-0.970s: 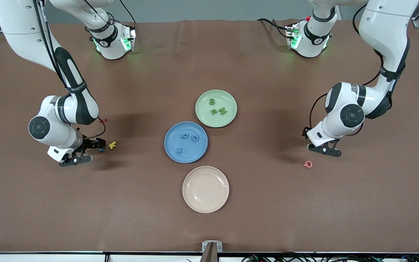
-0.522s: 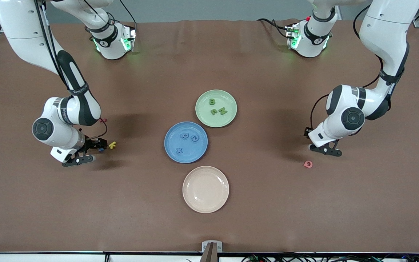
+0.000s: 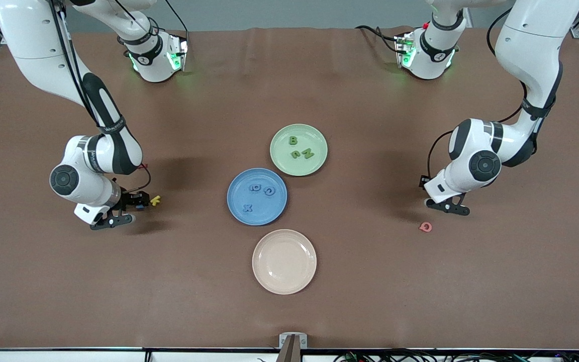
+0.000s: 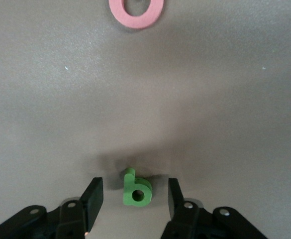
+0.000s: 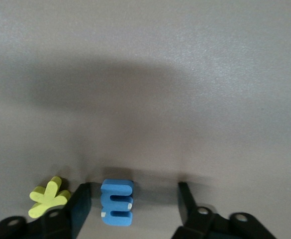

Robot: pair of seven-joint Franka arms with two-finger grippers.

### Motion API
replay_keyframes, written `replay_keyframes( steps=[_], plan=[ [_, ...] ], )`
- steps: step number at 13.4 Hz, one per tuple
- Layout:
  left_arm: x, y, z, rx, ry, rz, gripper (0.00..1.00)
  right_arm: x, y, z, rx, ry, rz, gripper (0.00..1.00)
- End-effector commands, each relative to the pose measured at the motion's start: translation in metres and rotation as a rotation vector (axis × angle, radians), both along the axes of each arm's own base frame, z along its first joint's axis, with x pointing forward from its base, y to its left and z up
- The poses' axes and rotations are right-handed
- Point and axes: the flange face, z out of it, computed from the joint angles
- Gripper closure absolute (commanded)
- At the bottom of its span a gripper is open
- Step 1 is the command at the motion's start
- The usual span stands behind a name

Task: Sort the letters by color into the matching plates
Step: 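Grasp blue E with the right gripper while the left gripper grasps green b, then drop E and b onto matching plates with both grippers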

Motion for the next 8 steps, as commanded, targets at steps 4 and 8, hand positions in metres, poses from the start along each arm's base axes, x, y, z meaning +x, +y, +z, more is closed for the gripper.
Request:
replay_keyframes(
  steps=[4,8],
  plan=[
    [-0.0065,0.0097,-0.0019,0.006,0.004,0.002,0.42,-0.0018,0.0019,-0.0007,0.004,-0.005,0.011,0.56],
    [-0.0067,0.0103,-0.0048,0.004,0.004,0.004,0.59,-0.0011,0.0020,-0.0001,0.004,-0.007,0.011,0.69]
  ],
)
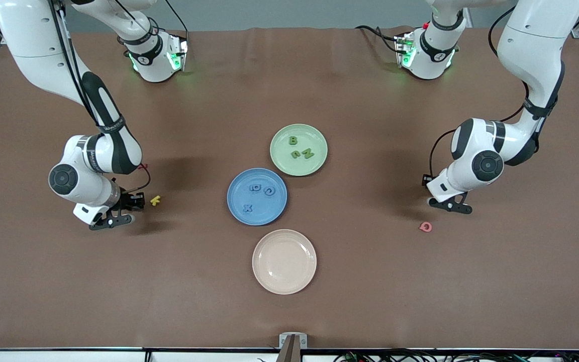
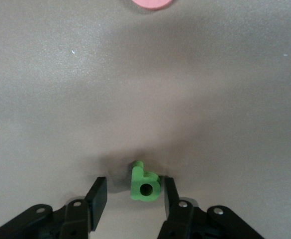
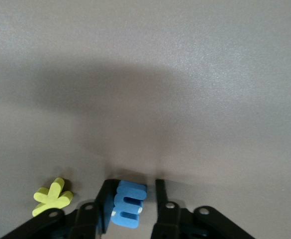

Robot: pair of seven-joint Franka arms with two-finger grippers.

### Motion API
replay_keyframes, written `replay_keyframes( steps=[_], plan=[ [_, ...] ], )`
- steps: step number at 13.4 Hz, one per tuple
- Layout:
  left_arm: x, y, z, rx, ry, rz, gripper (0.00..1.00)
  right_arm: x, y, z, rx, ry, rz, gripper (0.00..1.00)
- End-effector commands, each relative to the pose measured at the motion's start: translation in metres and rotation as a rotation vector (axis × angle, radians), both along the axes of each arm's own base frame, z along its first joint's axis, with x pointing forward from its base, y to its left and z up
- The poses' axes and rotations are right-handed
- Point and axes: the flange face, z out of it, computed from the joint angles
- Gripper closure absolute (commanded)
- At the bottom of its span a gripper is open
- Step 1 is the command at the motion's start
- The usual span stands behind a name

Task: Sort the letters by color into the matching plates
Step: 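Drop E and b onto matching plates with both grippers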

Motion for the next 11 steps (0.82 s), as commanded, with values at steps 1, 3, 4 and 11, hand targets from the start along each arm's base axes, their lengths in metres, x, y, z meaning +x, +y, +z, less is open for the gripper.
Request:
replay_keyframes(
  steps=[1,3,4,11],
  plan=[
    [-0.002,0.000,0.000,0.002,-0.011,-0.013,0.77,-0.003,0.003,-0.006,0.004,0.006,0.012,0.71],
    [-0.003,0.000,0.000,0.002,-0.011,-0.012,0.94,-0.003,0.003,-0.006,0.004,0.006,0.012,0.78],
    [-0.001,-0.001,0.003,0.001,-0.017,-0.010,0.99,-0.004,0.003,-0.006,0.004,0.009,0.010,0.81],
    [0.000,-0.076,0.085,-0.052,0.008,0.003,1.00,0.020,0.042,0.031,0.010,0.055,0.049,0.85]
  ],
)
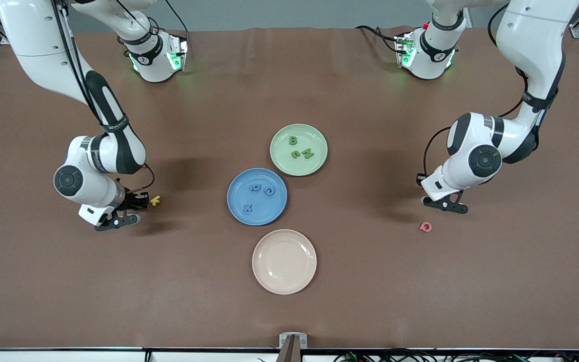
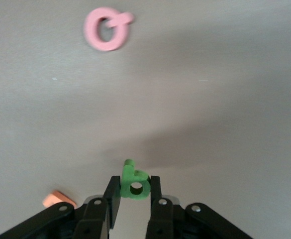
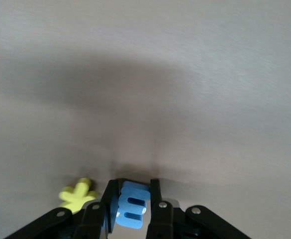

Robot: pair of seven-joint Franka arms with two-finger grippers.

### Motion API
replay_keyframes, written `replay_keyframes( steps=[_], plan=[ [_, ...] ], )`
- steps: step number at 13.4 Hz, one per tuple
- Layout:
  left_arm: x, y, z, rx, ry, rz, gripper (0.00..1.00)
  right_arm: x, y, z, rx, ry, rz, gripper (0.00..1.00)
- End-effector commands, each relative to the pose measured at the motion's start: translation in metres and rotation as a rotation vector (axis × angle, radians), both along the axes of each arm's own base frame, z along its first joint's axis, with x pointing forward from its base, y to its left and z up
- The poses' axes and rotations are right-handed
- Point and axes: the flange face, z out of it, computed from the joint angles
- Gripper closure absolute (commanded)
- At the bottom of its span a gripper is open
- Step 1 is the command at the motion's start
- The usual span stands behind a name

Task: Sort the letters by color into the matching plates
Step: 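Drop E and b onto matching plates with both grippers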

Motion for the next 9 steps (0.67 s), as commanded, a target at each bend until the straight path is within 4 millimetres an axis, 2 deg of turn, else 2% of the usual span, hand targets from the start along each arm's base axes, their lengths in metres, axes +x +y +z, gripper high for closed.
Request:
replay_keyframes(
  steps=[1,3,5,6,7,8,9],
  plan=[
    [-0.012,-0.044,0.030,-0.038,0.018,0.027,1.00,0.021,0.025,0.036,-0.001,0.038,-0.002,0.85],
    [-0.027,-0.091,0.035,-0.052,0.023,0.072,1.00,0.031,0.057,0.058,-0.014,0.070,-0.034,0.85],
    [-0.042,-0.138,0.044,-0.062,0.018,0.127,1.00,0.035,0.106,0.078,-0.037,0.074,-0.097,0.85],
    [-0.050,-0.155,0.046,-0.063,0.021,0.149,1.00,0.037,0.127,0.087,-0.043,0.059,-0.134,0.85],
    [-0.057,-0.175,0.047,-0.067,0.025,0.172,1.00,0.035,0.158,0.094,-0.045,0.040,-0.166,0.85],
    [-0.064,-0.194,0.051,-0.072,0.022,0.197,1.00,0.031,0.186,0.097,-0.049,0.027,-0.201,0.85],
    [-0.073,-0.216,0.053,-0.073,0.027,0.226,1.00,0.026,0.213,0.092,-0.059,0.024,-0.244,0.85]
  ],
)
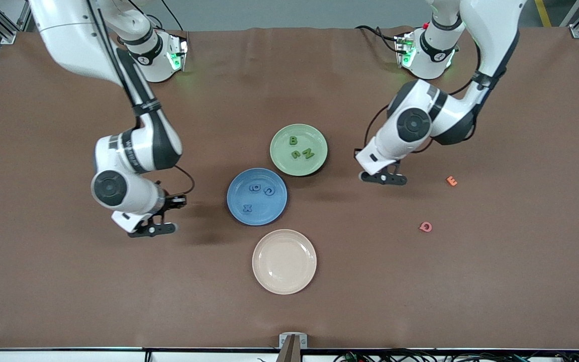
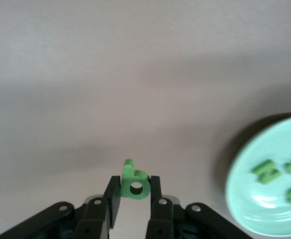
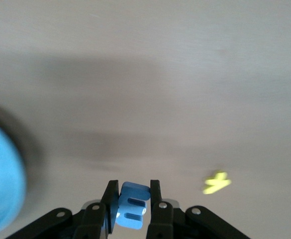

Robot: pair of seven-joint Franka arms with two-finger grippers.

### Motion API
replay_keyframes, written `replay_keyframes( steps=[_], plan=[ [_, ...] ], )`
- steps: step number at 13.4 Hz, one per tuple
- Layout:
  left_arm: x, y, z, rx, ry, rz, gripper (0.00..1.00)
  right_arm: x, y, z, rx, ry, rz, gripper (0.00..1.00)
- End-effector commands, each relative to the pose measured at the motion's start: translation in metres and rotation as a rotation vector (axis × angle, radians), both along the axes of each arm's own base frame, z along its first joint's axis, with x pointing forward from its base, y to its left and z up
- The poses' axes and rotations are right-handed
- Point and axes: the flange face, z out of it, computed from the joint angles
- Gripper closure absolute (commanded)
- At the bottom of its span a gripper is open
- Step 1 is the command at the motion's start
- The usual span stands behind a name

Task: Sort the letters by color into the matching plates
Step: 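Drop E and b onto matching plates with both grippers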

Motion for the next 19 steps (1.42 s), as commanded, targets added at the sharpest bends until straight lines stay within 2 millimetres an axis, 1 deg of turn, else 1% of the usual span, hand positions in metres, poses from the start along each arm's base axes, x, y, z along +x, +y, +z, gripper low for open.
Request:
replay_keyframes(
  steps=[1,2,4,5,6,8,9,10,11,12,13,14,16,18,19],
  plan=[
    [-0.014,-0.051,0.005,-0.018,0.017,0.082,1.00,-0.009,0.067,-0.005,-0.029,-0.013,-0.103,0.85],
    [-0.024,-0.075,0.003,-0.018,0.026,0.111,1.00,-0.014,0.091,-0.012,-0.032,-0.015,-0.141,0.85],
    [-0.039,-0.111,0.000,-0.017,0.043,0.168,1.00,-0.018,0.128,-0.021,-0.012,-0.014,-0.184,0.84],
    [-0.044,-0.127,-0.003,-0.020,0.051,0.193,1.00,-0.018,0.138,-0.027,0.001,-0.008,-0.192,0.84],
    [-0.050,-0.137,-0.010,-0.022,0.059,0.226,1.00,-0.016,0.150,-0.032,0.023,-0.010,-0.197,0.84],
    [-0.070,-0.163,-0.032,-0.048,0.061,0.301,0.99,-0.012,0.165,-0.041,0.049,-0.027,-0.196,0.84],
    [-0.079,-0.170,-0.041,-0.039,0.075,0.322,0.97,-0.013,0.173,-0.045,0.059,-0.039,-0.201,0.84],
    [-0.086,-0.175,-0.048,-0.024,0.081,0.331,0.91,-0.012,0.180,-0.048,0.067,-0.060,-0.224,0.84],
    [-0.088,-0.175,-0.050,-0.015,0.075,0.332,0.79,-0.014,0.194,-0.051,0.077,-0.081,-0.236,0.85],
    [-0.088,-0.174,-0.052,-0.007,0.078,0.346,0.34,-0.017,0.205,-0.054,0.084,-0.094,-0.246,0.85],
    [-0.087,-0.173,-0.052,-0.004,0.077,0.366,0.02,-0.017,0.210,-0.057,0.085,-0.101,-0.258,0.85],
    [-0.082,-0.172,-0.048,-0.008,0.069,0.369,0.00,-0.015,0.212,-0.057,0.087,-0.105,-0.263,0.85],
    [-0.066,-0.166,-0.034,-0.022,0.046,0.389,0.00,-0.017,0.217,-0.059,0.087,-0.105,-0.259,0.85],
    [-0.025,-0.136,-0.003,-0.012,-0.039,0.405,0.00,-0.018,0.218,-0.060,0.088,-0.106,-0.257,0.84],
    [-0.004,-0.119,0.014,0.007,-0.080,0.415,0.00,-0.018,0.218,-0.060,0.088,-0.106,-0.254,0.76]
  ],
)
